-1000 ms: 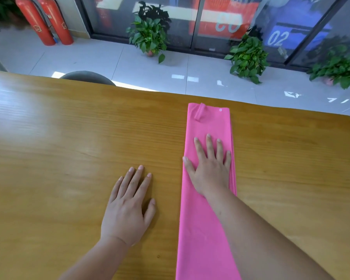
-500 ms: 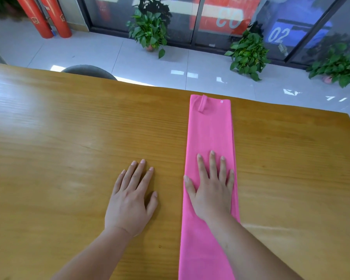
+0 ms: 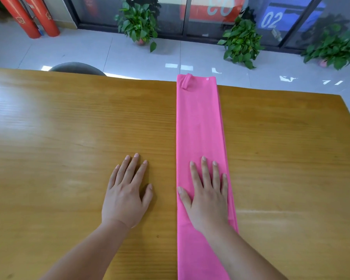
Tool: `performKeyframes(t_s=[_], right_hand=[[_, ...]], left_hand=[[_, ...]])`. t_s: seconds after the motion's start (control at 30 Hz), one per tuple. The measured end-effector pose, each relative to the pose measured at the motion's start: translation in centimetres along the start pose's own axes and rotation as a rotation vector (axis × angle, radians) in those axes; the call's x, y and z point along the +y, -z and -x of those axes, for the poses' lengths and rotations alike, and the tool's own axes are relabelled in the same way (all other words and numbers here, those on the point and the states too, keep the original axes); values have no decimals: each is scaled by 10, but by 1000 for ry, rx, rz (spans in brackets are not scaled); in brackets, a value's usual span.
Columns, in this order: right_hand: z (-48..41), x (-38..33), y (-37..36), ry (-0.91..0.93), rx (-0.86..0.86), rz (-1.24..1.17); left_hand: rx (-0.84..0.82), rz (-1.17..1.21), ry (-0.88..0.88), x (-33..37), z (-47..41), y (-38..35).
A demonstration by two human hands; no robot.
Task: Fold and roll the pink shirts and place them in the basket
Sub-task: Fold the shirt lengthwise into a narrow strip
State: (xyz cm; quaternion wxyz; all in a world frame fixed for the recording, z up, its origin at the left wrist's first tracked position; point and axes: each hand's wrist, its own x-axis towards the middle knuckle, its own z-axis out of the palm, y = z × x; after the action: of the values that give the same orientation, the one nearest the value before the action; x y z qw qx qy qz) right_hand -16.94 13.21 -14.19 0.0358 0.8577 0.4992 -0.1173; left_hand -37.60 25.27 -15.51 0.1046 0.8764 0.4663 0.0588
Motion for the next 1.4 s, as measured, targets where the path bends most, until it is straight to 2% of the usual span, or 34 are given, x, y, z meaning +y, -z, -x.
performKeyframes(t_s=[0.23, 0.37, 0.63, 0.8, 0.93, 1.07, 1.2, 1.4], right_hand=[[-56, -2, 4, 6, 66, -2], [-93, -3, 11, 8, 41, -3], [6, -1, -3, -43, 3, -16], [-33, -2, -1, -32, 56, -14], [-67, -3, 5, -21, 25, -15], [-24, 0, 0, 26, 15, 6], [29, 5, -9, -16, 4, 8], [-2, -8, -10, -50, 29, -9]], left_hand=[[-17, -3, 10, 1, -1, 0], [-17, -5, 13, 2, 0, 1], [-9, 4, 7, 1, 0, 2], [-20, -14, 12, 1, -1, 3], [-21, -21, 14, 2, 0, 3], [-10, -9, 9, 2, -1, 4], [-9, -5, 13, 2, -1, 4], [-13, -14, 19, 3, -1, 6]])
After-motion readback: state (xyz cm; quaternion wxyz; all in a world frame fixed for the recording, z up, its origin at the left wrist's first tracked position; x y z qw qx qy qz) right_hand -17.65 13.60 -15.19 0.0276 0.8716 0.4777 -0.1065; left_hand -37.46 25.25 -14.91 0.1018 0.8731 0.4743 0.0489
